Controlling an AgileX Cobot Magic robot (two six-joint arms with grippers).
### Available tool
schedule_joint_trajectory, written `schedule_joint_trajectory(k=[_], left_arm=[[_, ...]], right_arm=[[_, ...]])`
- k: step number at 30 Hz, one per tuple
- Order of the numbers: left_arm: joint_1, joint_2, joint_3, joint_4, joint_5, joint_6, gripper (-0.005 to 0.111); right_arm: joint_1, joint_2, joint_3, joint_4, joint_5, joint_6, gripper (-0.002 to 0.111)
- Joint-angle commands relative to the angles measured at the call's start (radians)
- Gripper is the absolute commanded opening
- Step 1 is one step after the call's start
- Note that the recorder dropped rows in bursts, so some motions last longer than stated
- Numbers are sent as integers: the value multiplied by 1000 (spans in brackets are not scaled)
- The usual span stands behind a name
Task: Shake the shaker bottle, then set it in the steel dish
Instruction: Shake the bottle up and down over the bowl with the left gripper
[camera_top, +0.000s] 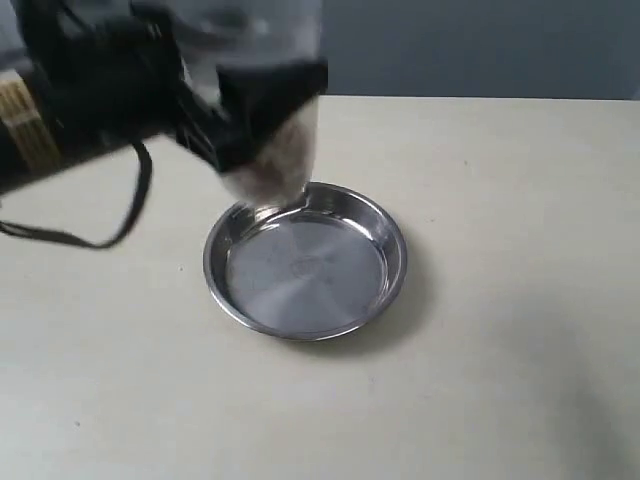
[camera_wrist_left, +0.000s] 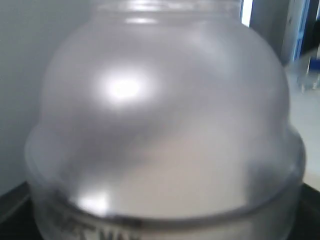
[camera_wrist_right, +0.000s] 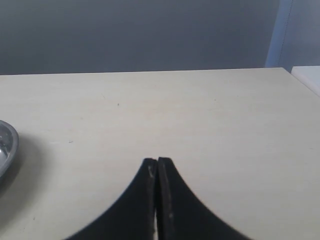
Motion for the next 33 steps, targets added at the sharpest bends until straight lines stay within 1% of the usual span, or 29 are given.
schedule_joint_trajectory(k=[1, 2, 4, 5, 8, 10, 11, 12, 13, 14, 15, 17, 18, 19, 20, 21, 22, 23, 24, 25, 26, 27, 30, 31, 32, 33], left_arm=[[-4, 129, 71, -36, 184, 10, 0], [-4, 164, 99, -33, 154, 8, 0], [-4, 161, 115, 13, -37, 2, 0], [-4, 135, 99, -31, -98, 4, 0], [-4, 110, 75, -58, -75, 24, 0], [-4, 108, 67, -102, -6, 92, 0], [-4, 108, 62, -171, 68, 136, 0], [-4, 108, 60, -295, 136, 210, 0], [-4, 110, 60, -413, 161, 285, 0], [-6, 110, 60, -465, 160, 307, 0], [-18, 110, 60, -426, 137, 267, 0], [-60, 105, 60, -122, 33, 86, 0], [-78, 103, 60, 30, -56, 20, 0], [-93, 103, 60, 117, -95, 16, 0], [-101, 103, 60, 128, -56, 31, 0], [-103, 103, 60, 49, 57, 88, 0], [-100, 106, 60, -80, 196, 174, 0], [-87, 112, 60, -278, 273, 306, 0], [-58, 124, 60, -607, 295, 499, 0], [-47, 127, 62, -777, 281, 564, 0], [-50, 127, 62, -826, 270, 562, 0], [-69, 115, 62, -715, 261, 514, 0], [-144, 94, 62, -184, 198, 261, 0], [-144, 94, 62, -171, 190, 256, 0], [-136, 102, 62, -239, 207, 287, 0], [-108, 122, 62, -473, 219, 391, 0]], right_arm=[[-4, -4, 1, -3, -13, 0, -1], [-4, -4, 1, -3, -13, 0, -1], [-4, -4, 1, -3, -13, 0, -1], [-4, -4, 1, -3, -13, 0, -1], [-4, -4, 1, -1, -13, 0, -1], [-4, -4, 1, -1, -13, 0, -1], [-4, -4, 1, -1, -13, 0, -1], [-4, -4, 1, -1, -13, 0, -1], [-4, -4, 1, -1, -13, 0, -1], [-4, -4, 1, -1, -13, 0, -1], [-4, -4, 1, -1, -13, 0, -1], [-4, -4, 1, -1, -13, 0, -1], [-4, -4, 1, -1, -13, 0, -1], [-4, -4, 1, -1, -13, 0, -1], [-4, -4, 1, -1, -13, 0, -1], [-4, -4, 1, -1, -13, 0, -1], [-4, -4, 1, -1, -13, 0, -1], [-4, -4, 1, -1, -13, 0, -1], [-4, -4, 1, -1, -13, 0, -1], [-4, -4, 1, -1, -13, 0, -1], [-4, -4, 1, -1, -13, 0, -1], [-4, -4, 1, -1, -13, 0, -1], [-4, -4, 1, -1, -13, 0, -1], [-4, -4, 1, -1, -13, 0, -1], [-4, -4, 1, -1, -13, 0, -1], [-4, -4, 1, -1, -13, 0, -1]])
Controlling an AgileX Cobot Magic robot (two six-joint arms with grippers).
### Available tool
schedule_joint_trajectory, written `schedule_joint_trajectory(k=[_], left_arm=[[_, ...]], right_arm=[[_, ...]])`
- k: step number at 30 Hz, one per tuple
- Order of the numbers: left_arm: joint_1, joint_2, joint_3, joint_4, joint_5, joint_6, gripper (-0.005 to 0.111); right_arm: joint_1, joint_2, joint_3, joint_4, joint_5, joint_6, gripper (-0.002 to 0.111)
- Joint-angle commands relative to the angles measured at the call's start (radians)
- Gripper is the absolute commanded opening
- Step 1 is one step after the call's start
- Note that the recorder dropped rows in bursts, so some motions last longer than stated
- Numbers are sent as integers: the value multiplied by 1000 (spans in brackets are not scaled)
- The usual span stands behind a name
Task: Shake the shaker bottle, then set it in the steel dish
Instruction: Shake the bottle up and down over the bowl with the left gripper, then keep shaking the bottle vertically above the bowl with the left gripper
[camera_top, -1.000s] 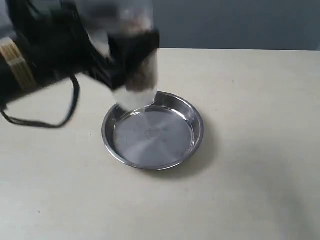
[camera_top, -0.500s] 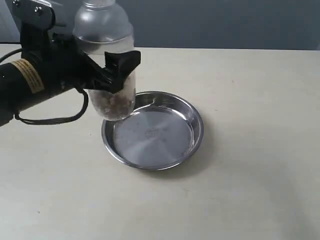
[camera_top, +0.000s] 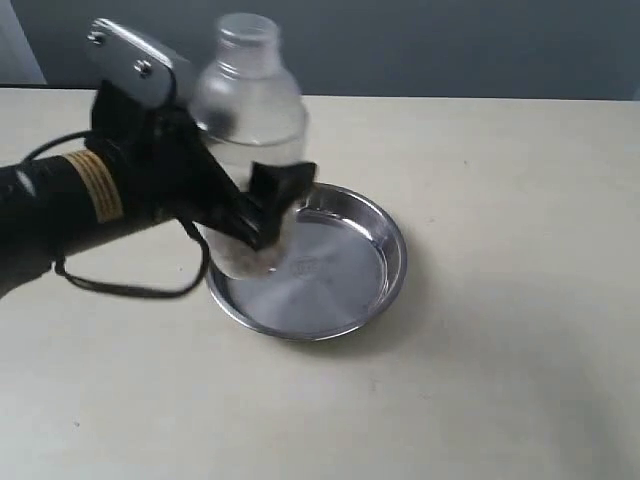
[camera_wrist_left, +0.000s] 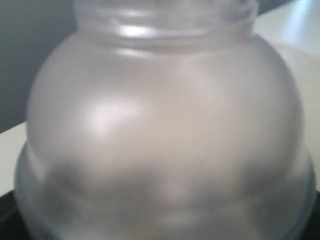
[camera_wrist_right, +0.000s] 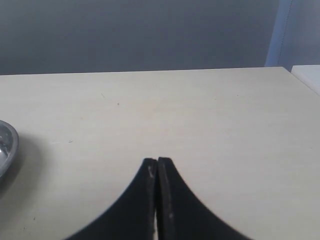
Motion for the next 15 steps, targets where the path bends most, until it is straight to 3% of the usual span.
schedule_joint_trajectory(k=[1, 2, 3, 6, 7, 8, 9, 11, 12, 14, 15], left_arm=[[37, 21, -8, -337, -62, 113, 0], [51, 38, -8, -480, -83, 122, 0], [45, 40, -8, -424, -94, 96, 0], [-14, 37, -8, 226, -178, -173, 0], [-20, 37, -10, 241, -170, -177, 0], [-16, 43, -10, 105, -110, -132, 0], [2, 58, -10, -162, -57, -19, 0], [23, 80, -8, -581, -91, 102, 0], [6, 78, -8, -511, -106, 91, 0], [-43, 61, -8, 3, -146, -22, 0], [-59, 59, -13, 136, -164, -55, 0]], right_arm=[[-4, -4, 1, -1, -13, -3, -1], [-4, -4, 1, -1, -13, -3, -1], [-4, -4, 1, -1, -13, -3, -1], [-4, -4, 1, -1, -13, -3, -1], [-4, -4, 1, -1, -13, -3, -1], [-4, -4, 1, -1, -13, -3, -1], [-4, -4, 1, -1, -13, -3, -1], [-4, -4, 1, -1, -13, -3, -1], [-4, -4, 1, -1, -13, -3, -1], [-4, -4, 1, -1, -13, -3, -1], [-4, -4, 1, -1, -13, -3, -1]])
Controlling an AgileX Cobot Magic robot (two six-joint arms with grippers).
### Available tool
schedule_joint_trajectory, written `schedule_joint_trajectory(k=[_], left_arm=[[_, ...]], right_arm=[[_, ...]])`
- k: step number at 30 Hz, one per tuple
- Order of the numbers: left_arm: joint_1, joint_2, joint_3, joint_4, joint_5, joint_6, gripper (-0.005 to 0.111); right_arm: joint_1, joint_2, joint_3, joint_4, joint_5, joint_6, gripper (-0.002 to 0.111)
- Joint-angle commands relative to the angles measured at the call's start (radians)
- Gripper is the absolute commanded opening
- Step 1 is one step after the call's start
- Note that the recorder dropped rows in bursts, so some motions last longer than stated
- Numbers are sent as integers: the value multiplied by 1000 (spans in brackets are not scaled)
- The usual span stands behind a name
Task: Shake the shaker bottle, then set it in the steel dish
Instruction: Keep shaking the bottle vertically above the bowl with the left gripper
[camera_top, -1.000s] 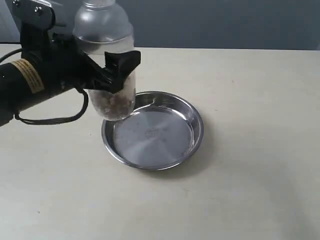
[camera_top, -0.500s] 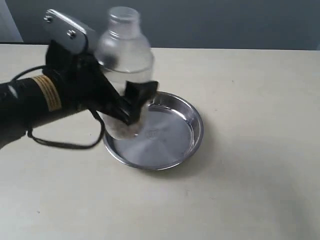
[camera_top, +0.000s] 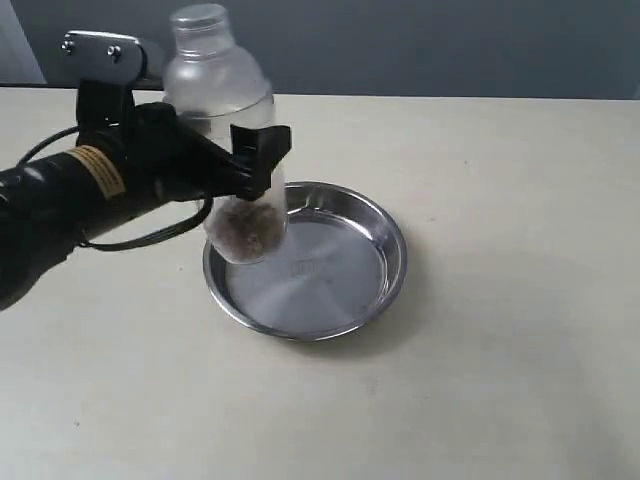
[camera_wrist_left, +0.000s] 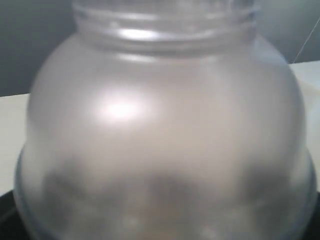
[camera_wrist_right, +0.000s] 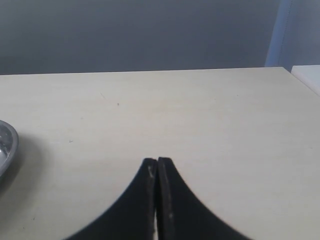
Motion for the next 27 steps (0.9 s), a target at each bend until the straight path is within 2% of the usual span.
schedule_joint_trajectory(k=[1, 2, 3, 4, 5, 6, 7, 8, 9, 10, 12, 13, 14, 15, 16, 17, 18, 19, 20, 21, 23, 24, 25, 26, 27], left_arm=[[-73, -15, -13, 378, -68, -82, 0], [-56, -9, -13, 172, -33, -11, 0], [-37, 5, -13, -137, -22, 77, 0], [-30, 19, -13, -338, -43, 110, 0], [-38, 22, -13, -293, -50, 111, 0], [-62, 15, -13, -48, -44, 68, 0], [-91, 5, -13, 268, -56, -19, 0], [-107, 3, -13, 457, -75, -56, 0], [-112, 3, -15, 472, -66, -59, 0], [-101, 11, -15, 265, -25, -20, 0], [-70, 34, -14, -336, -43, 118, 0], [-79, 38, -14, -361, -64, 131, 0], [-92, 30, -14, -192, -64, 127, 0], [-112, 16, -14, 114, -66, 97, 0], [-122, 9, -14, 329, -78, 88, 0], [-122, 9, -15, 313, -78, 88, 0], [-110, 15, -15, 91, -62, 107, 0], [-97, 28, -15, -212, -67, 139, 0], [-95, 34, -15, -398, -88, 150, 0], [-102, 37, -15, -308, -87, 161, 0], [-125, 24, -15, 166, -81, 133, 0], [-126, 24, -15, 262, -90, 116, 0], [-119, 31, -15, 123, -89, 113, 0], [-107, 40, -15, -133, -85, 124, 0], [-102, 48, -15, -321, -92, 124, 0]], right_arm=[[-4, -4, 1, -1, -13, -1, -1], [-4, -4, 1, -1, -13, -1, -1], [-4, -4, 1, -1, -13, -1, -1], [-4, -4, 1, -1, -13, -1, -1], [-4, -4, 1, -1, -13, -1, -1], [-4, -4, 1, -1, -13, -1, -1], [-4, -4, 1, -1, -13, -1, -1], [-4, -4, 1, -1, -13, -1, -1], [-4, -4, 1, -1, -13, -1, -1], [-4, -4, 1, -1, -13, -1, -1], [-4, -4, 1, -1, -13, -1, -1], [-4, -4, 1, -1, -13, -1, -1], [-4, -4, 1, -1, -13, -1, -1], [-4, -4, 1, -1, -13, -1, -1], [-4, -4, 1, -1, -13, -1, -1], [-4, -4, 1, -1, -13, -1, -1], [-4, -4, 1, -1, -13, -1, -1], [-4, -4, 1, -1, -13, -1, -1], [-4, -4, 1, -1, -13, -1, -1], [-4, -4, 1, -3, -13, -1, -1], [-4, -4, 1, -3, -13, -1, -1], [-4, -4, 1, -3, -13, -1, -1], [-4, -4, 1, -3, -13, -1, -1], [-4, -4, 1, -3, -13, -1, -1], [-4, -4, 1, -3, -13, -1, -1]])
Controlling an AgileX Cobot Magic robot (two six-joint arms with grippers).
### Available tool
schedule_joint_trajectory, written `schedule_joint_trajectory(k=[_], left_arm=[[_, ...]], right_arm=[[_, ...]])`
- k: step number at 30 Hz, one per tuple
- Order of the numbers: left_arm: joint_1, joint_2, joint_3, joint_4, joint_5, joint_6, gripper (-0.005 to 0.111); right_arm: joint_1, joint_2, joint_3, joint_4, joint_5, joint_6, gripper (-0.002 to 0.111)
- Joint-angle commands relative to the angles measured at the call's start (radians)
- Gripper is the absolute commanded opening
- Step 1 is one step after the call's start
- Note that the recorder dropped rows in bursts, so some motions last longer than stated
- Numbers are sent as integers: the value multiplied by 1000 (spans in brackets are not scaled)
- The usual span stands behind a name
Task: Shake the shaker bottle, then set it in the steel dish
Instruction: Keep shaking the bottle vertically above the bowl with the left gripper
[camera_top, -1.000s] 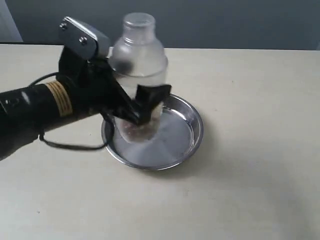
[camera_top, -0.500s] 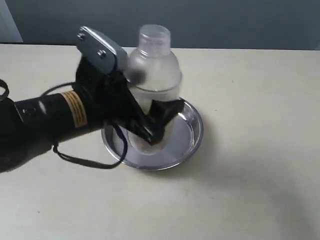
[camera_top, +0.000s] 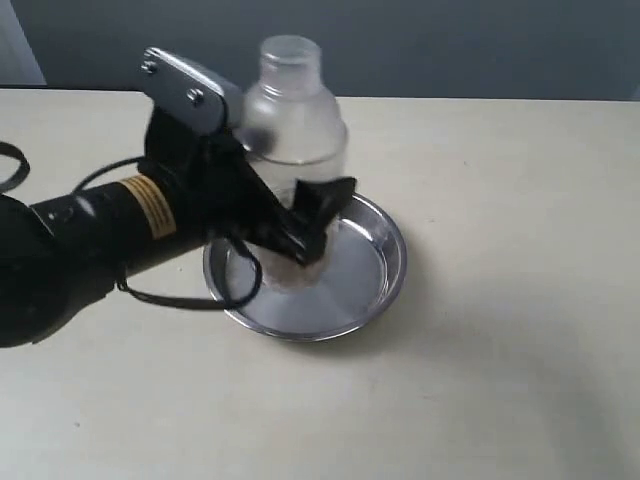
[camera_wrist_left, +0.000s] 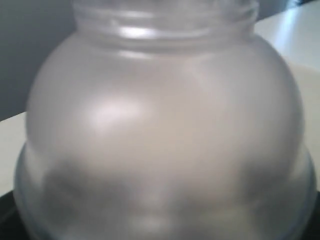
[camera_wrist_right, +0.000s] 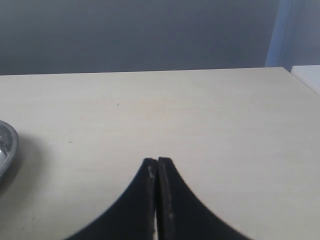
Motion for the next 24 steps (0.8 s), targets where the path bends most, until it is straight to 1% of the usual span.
schedule_joint_trajectory(k=[1, 2, 3, 4, 5, 7, 8, 10, 13, 14, 15, 16, 17, 18, 19, 20, 21, 22, 23, 24], left_arm=[[13, 13, -7, -411, -54, -6, 0], [7, 9, -7, -204, -47, -3, 0], [5, 1, -7, 67, -68, -3, 0], [5, -12, -11, 217, -129, -9, 0], [7, -28, -23, 186, -197, -40, 0], [7, -69, -48, 9, -264, -65, 0], [7, -90, -62, -45, -256, -57, 0], [7, -96, -71, -118, -152, -18, 0], [7, 5, -66, -118, 73, -6, 0], [7, 22, -67, -97, 81, -6, 0], [7, 18, -69, -56, 67, -9, 0], [-1, -25, -72, 5, 23, -27, 0], [-23, -119, -81, 89, -94, -43, 0], [-32, -167, -94, 111, -126, -13, 0], [-33, -201, -98, 45, -62, 27, 0], [-33, -166, -84, -45, 18, 47, 0], [-33, -63, -39, -123, 70, 62, 0], [-33, -18, -27, -119, 54, 62, 0], [-35, -26, -38, -36, -21, 62, 0], [-35, -67, -58, 10, -83, 62, 0]], right_arm=[[-4, -4, 1, -3, -13, -1, -1], [-4, -4, 1, -3, -13, -1, -1], [-4, -4, 1, -3, -13, -1, -1], [-4, -4, 1, -3, -13, -1, -1], [-4, -4, 1, -3, -13, -1, -1], [-4, -4, 1, -3, -13, -1, -1], [-4, -4, 1, -3, -13, -1, -1], [-4, -4, 1, -3, -13, -1, -1], [-4, -4, 1, -3, -13, -1, -1], [-4, -4, 1, -3, -13, -1, -1], [-4, -4, 1, -3, -13, -1, -1], [-4, -4, 1, -3, -13, -1, -1], [-4, -4, 1, -3, -13, -1, -1], [-4, -4, 1, -3, -13, -1, -1], [-4, -4, 1, -3, -13, -1, -1], [-4, -4, 1, -3, -13, -1, -1], [-4, -4, 1, -3, -13, -1, -1], [-4, -4, 1, -3, -11, -1, -1], [-4, -4, 1, -3, -11, -1, -1], [-4, -4, 1, -3, -11, -1, -1]])
